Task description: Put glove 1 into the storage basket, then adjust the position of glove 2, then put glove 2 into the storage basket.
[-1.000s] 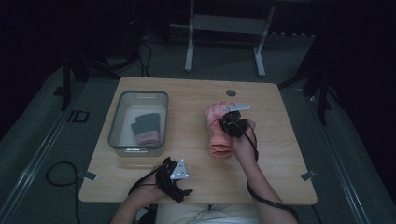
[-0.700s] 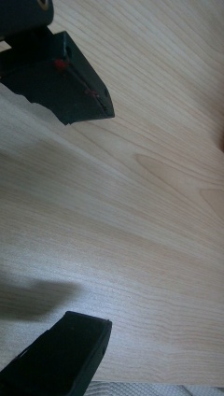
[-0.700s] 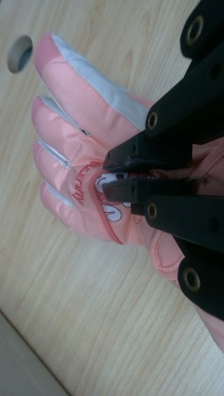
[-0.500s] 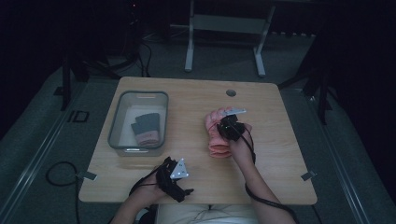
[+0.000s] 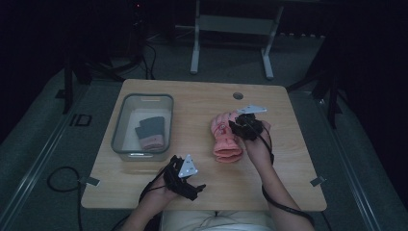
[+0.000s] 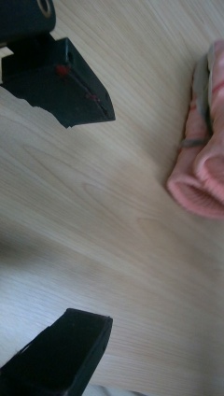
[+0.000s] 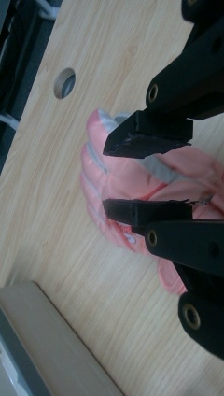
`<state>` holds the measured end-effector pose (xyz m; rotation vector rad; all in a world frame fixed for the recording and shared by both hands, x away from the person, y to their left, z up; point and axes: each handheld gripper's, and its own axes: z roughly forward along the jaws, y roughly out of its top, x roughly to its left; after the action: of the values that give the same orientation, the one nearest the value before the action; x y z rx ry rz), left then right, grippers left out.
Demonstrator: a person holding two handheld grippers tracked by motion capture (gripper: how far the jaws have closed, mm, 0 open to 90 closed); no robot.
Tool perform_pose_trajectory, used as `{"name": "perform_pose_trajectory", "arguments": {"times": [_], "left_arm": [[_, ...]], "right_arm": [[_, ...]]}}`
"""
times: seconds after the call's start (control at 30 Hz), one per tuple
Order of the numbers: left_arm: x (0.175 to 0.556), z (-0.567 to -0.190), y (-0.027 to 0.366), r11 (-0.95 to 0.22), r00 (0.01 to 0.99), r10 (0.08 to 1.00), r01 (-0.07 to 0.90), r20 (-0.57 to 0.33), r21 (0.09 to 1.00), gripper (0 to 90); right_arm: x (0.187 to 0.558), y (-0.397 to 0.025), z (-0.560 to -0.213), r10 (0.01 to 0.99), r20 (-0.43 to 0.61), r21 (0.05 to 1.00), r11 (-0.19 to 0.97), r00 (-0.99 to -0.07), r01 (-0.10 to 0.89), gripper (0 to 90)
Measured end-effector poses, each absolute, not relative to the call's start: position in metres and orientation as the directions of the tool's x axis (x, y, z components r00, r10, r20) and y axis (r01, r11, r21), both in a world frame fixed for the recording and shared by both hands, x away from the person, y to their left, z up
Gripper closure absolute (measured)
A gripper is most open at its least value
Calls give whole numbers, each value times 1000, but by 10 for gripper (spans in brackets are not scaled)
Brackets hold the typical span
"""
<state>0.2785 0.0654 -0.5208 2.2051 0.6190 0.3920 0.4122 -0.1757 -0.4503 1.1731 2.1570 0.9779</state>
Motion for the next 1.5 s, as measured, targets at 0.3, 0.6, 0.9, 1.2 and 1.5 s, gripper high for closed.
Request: {"name": "perform_pose_trajectory", "arguments": {"times": [0.3,0.6,0.9,1.2,1.5], "left_arm": [[282,-512,73,-484,790,613,379,-3,789,49],[291,-500,59,-482,802,597,341,17,807,55],[328,-477,38,-494,789,612,330,51,804,118],[387,-466,24,-532,719,682,358,137,767,365],[423,-476,12,-466,688,725,456,31,758,355]], "right_arm": [[410,-183,-454,852,-64,775,370,-519,512,652],[408,-193,-454,843,-64,775,379,-534,505,637],[409,-202,-446,826,-53,781,384,-562,492,654],[415,-195,-445,825,-39,800,364,-563,477,645],[427,-183,-462,829,-25,782,364,-558,506,571]]}}
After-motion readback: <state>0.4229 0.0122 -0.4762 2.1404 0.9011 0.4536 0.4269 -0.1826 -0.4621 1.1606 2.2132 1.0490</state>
